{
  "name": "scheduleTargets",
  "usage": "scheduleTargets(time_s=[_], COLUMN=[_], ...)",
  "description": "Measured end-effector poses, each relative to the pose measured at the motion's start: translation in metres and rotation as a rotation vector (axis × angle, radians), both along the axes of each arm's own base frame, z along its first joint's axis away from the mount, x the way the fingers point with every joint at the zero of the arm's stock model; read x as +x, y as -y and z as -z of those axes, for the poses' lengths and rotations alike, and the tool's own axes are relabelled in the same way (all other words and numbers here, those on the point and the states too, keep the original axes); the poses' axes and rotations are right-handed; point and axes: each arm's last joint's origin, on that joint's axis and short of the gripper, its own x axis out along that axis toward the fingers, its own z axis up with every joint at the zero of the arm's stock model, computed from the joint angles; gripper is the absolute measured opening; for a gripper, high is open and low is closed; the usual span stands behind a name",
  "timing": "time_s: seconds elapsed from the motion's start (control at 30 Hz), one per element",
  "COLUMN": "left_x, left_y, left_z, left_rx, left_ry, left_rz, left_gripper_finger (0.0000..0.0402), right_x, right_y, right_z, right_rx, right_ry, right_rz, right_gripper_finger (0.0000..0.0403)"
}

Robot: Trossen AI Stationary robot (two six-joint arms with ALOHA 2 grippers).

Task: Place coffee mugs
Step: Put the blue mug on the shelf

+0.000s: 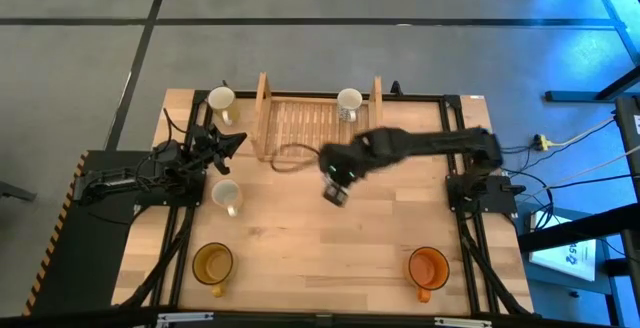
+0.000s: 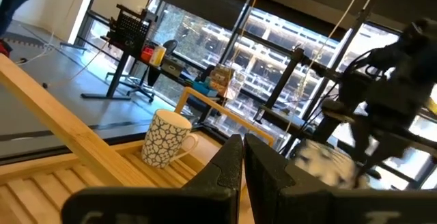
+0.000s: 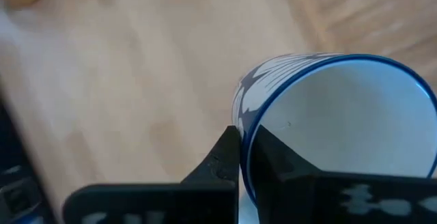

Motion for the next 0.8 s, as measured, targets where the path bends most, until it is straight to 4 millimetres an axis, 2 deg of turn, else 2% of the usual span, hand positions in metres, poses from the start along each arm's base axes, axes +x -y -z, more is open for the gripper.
scheduleTargets(time_s=[0.13,0.33,0.6,0.8], left_x=[0.000,0.000,0.000,0.000], left_y=[0.000,0.000,0.000,-0.001], left_z=[0.000,0.001,0.001,0.001], left_rx=[0.016,0.019,0.021,0.015], left_ry=[-0.013,-0.017,-0.019,-0.019], left_rz=[-0.004,-0.004,-0.005,-0.031], left_gripper_finger=[0.0009,0.0009,0.0009,0.0009], right_x=[0.028,0.051,0.057,0.057], right_y=[0.042,0.106,0.175,0.209], right_z=[0.002,0.018,0.039,0.033], right_rx=[-0.055,-0.131,-0.206,-0.285], right_ry=[0.011,0.001,0.022,0.136], right_rz=[0.014,0.028,0.071,0.085], right_gripper_finger=[0.0001,0.0001,0.0001,0.0001])
